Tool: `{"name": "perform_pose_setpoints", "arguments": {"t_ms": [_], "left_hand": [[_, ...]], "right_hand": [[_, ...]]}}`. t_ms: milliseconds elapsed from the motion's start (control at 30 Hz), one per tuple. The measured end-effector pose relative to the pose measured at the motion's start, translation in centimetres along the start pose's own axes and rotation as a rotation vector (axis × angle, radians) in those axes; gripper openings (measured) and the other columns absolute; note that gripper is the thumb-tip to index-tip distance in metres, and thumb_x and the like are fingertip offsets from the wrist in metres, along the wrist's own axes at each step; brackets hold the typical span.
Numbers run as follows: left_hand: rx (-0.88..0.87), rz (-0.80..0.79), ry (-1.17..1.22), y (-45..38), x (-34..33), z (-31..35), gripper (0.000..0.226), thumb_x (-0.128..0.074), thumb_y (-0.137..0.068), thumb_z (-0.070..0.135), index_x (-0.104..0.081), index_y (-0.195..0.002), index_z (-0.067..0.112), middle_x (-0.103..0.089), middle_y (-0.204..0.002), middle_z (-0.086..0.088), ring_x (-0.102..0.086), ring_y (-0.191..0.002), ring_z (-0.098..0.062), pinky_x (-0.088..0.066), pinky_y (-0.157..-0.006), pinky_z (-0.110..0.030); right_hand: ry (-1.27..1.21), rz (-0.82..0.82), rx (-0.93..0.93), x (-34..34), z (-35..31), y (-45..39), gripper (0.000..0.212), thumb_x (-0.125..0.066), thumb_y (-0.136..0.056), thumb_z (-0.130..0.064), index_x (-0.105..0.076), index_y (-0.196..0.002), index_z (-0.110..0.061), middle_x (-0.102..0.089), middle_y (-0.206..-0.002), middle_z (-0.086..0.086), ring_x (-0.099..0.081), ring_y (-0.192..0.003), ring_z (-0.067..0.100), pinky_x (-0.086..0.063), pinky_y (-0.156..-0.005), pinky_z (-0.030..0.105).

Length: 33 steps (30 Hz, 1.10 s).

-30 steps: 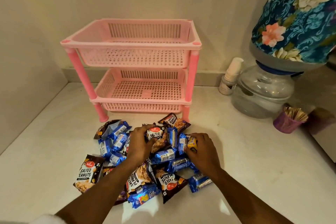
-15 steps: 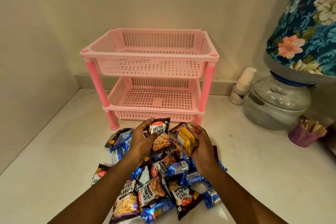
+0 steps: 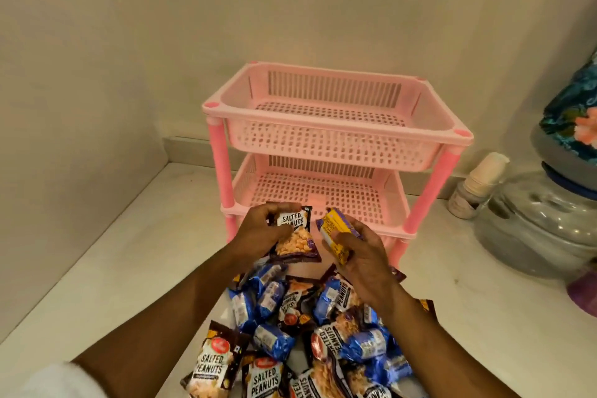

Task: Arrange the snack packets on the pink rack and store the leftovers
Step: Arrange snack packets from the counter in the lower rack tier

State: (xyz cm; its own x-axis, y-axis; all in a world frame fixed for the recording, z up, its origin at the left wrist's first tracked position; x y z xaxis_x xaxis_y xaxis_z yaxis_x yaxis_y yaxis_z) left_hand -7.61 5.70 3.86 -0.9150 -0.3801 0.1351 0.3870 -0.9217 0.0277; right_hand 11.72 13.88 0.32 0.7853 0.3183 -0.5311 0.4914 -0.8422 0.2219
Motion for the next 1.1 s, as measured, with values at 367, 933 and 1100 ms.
{"name": "perform_pose_setpoints", "arguments": {"t_ms": [367,933,1100], "left_hand": [[0.059,0.174,-0.194,-12.8,3.8,0.4,0.049,-0.061,-0.082,-0.006,-0.059,-0.126,0.017,-0.061,-0.124,0.000,-0.064,-0.103,-0.022,-0.056,-0.078,-0.036],[-0.076,-0.059,-1.060,-16.7,2.9,-4.7,0.051,-0.065,-0.086,0.012,-0.055,-0.135,0.018,-0.034,-0.152,-0.016,-0.035,-0.139,-0.033,-0.033,-0.116,-0.039],[0.002,-0.185,-1.155,-17.0,3.6,-5.0,0.036,-0.069,-0.087,0.023,-0.065,-0.119,0.008,-0.064,-0.123,-0.013,-0.061,-0.114,-0.028,-0.051,-0.098,-0.034]], "right_hand": [[0.209,0.219,0.054,-7.1,-2.0,-10.1,0.029,-0.073,-0.088,-0.021,-0.068,-0.117,-0.022,-0.072,-0.109,0.004,-0.066,-0.094,0.021,-0.049,-0.077,0.037],[1.068,0.204,-0.304,-7.3,2.0,-18.9,0.029,-0.070,-0.085,-0.012,-0.065,-0.110,0.003,-0.065,-0.103,0.020,-0.064,-0.089,0.030,-0.054,-0.068,0.031],[1.369,0.159,-0.230,-7.2,2.9,-19.5,0.021,-0.072,-0.083,-0.025,-0.062,-0.090,-0.008,-0.062,-0.093,0.011,-0.057,-0.074,0.020,-0.047,-0.060,0.026]]}}
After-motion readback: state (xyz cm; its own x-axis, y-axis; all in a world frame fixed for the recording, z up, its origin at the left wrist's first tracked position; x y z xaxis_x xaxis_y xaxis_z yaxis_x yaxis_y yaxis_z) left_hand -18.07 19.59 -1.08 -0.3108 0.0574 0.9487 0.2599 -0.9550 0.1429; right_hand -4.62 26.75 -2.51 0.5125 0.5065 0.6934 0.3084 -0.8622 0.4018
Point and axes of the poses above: each hand's wrist, its own y-axis away from the middle knuckle, its own x-axis out of the back of the hand, z = x × y, the point moved 1 cm from there along -y, towards the middle knuckle
